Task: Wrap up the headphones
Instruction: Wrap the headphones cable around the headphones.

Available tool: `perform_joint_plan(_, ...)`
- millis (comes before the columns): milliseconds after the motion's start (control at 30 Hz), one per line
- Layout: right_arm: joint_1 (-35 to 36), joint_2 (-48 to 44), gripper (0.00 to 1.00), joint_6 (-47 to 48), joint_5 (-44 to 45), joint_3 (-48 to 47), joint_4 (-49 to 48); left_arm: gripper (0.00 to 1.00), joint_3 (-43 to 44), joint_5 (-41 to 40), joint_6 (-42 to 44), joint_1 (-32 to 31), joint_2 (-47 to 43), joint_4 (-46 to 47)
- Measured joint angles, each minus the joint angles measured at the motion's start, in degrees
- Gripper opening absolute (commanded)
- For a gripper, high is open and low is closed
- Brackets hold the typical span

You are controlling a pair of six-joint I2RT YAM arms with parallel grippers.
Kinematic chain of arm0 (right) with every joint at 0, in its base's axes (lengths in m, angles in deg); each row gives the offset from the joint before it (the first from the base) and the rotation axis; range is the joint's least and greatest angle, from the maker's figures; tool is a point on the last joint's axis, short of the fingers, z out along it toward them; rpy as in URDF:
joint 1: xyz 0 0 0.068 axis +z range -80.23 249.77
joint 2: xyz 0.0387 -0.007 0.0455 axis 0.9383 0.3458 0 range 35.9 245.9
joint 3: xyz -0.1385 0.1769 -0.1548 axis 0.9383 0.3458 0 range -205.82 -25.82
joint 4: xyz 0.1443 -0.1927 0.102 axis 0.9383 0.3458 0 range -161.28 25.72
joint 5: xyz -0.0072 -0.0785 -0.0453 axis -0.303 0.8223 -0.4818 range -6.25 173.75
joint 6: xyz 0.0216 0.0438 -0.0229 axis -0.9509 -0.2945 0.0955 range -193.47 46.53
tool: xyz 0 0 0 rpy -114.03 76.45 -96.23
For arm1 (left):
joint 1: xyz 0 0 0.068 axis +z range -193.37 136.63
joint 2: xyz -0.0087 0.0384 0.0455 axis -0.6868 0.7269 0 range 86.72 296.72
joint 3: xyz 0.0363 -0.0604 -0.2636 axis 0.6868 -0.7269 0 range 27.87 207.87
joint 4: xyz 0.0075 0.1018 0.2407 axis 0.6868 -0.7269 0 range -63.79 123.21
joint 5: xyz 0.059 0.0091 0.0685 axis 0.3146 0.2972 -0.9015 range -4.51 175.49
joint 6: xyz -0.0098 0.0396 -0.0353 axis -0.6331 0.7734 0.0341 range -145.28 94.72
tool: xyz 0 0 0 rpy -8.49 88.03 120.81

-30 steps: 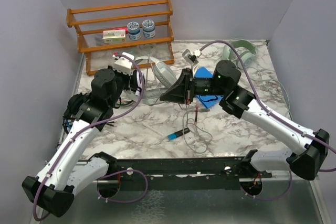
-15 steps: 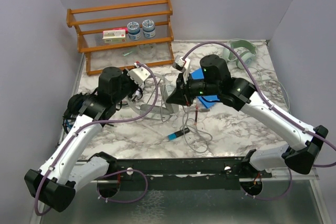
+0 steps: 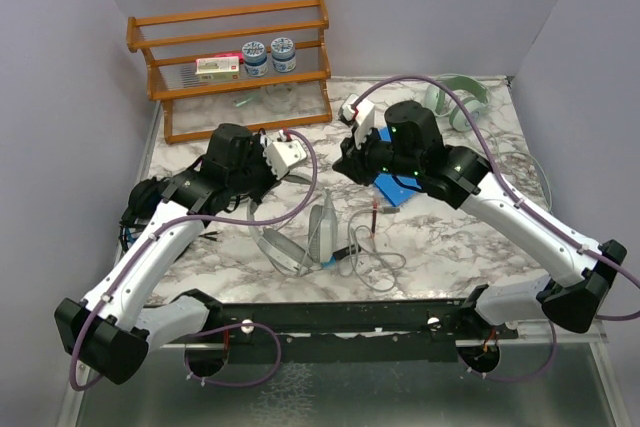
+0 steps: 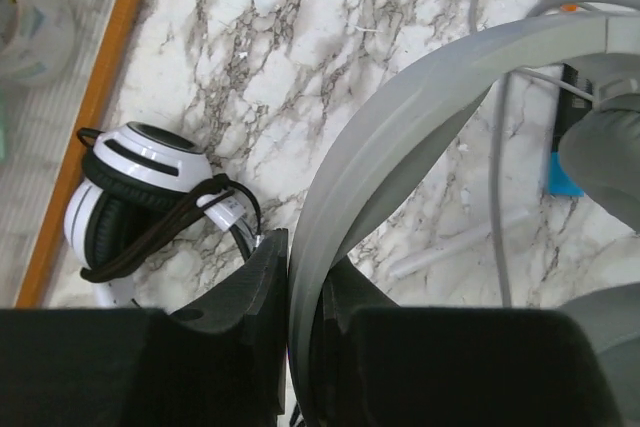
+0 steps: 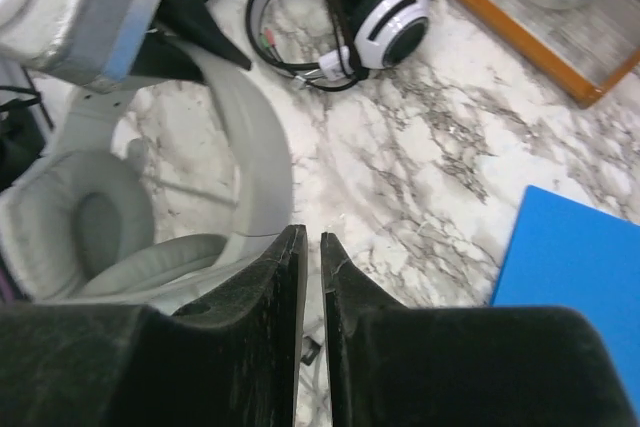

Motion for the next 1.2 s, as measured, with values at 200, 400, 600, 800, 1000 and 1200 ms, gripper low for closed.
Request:
perform_joint_plan(200,-0.57,-0.26,0.18,0.50,3.65,0.02,-0.50,0.00,0.00,2.36,-2.23,-0.22,0.09,-3.61)
perform_joint_plan(400,-0.57,-2.64,0.25,-0.61,5.11,3.65,-1.33,0.00,0.13,6.51,-5.35,-0.22,0.09,-5.84)
perform_joint_plan(600,-0.57,-12.57,0.30,-3.13,6.86,16.17,-5.42,0.00,1.79,6.69,-11.43,-0.33,0.24,-5.16)
perform_joint_plan(800,-0.57,-26.58,0.45,-8.17,9.27,31.36,-13.81,0.00,4.63,6.86,-19.41,-0.33,3.48,-3.98)
perform_joint_plan(1000,-0.70,-35.80,0.96,-14.03,11.21,45.31,-25.42,0.00,10.45,5.97,-29.88,-0.24,8.07,-4.26)
perform_joint_plan(1200,-0.68,-37.53,0.94,-21.24,12.33,58.84,-38.84,0.00,15.85,5.95,-37.94,-0.11,8.28,-4.02)
